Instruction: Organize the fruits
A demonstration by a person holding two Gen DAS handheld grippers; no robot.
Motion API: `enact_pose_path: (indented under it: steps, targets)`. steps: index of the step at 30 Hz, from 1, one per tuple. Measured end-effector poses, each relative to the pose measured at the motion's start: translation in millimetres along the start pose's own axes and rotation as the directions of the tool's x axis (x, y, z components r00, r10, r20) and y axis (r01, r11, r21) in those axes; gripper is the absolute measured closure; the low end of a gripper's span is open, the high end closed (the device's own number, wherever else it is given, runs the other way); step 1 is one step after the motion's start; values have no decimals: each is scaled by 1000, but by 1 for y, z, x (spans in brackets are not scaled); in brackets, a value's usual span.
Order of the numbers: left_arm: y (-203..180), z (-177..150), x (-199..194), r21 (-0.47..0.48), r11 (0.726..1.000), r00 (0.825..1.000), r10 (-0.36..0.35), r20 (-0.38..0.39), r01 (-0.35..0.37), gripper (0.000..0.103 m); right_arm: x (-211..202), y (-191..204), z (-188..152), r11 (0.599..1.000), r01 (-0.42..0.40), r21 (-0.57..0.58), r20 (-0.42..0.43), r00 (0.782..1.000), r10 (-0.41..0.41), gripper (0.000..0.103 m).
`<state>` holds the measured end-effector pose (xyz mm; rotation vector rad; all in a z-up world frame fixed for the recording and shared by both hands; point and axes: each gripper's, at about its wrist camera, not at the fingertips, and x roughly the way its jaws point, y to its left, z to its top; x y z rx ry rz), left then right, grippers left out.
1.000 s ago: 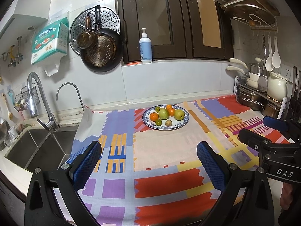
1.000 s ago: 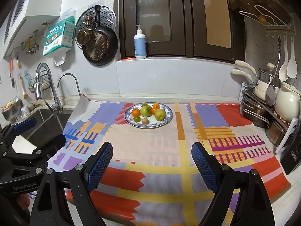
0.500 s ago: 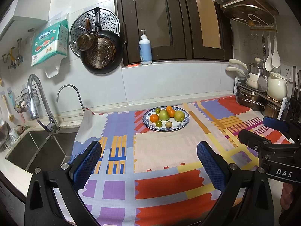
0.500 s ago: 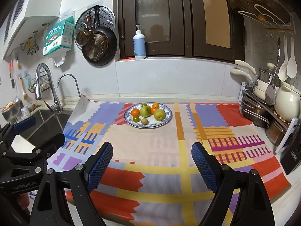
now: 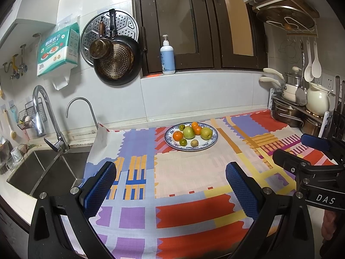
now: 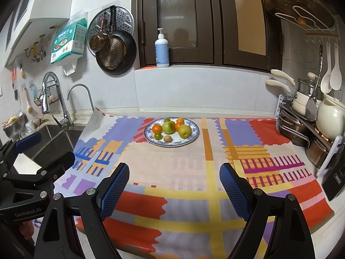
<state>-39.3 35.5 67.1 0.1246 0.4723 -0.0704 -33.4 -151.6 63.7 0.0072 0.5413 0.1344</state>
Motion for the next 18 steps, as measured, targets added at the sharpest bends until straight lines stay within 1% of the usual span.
enact_pose_path:
  steps: [18]
  targets:
    - [5, 0, 1, -11, 1000, 1000, 11, 0, -11, 0, 2, 3, 1, 1000, -6, -6, -7, 1000, 6, 17]
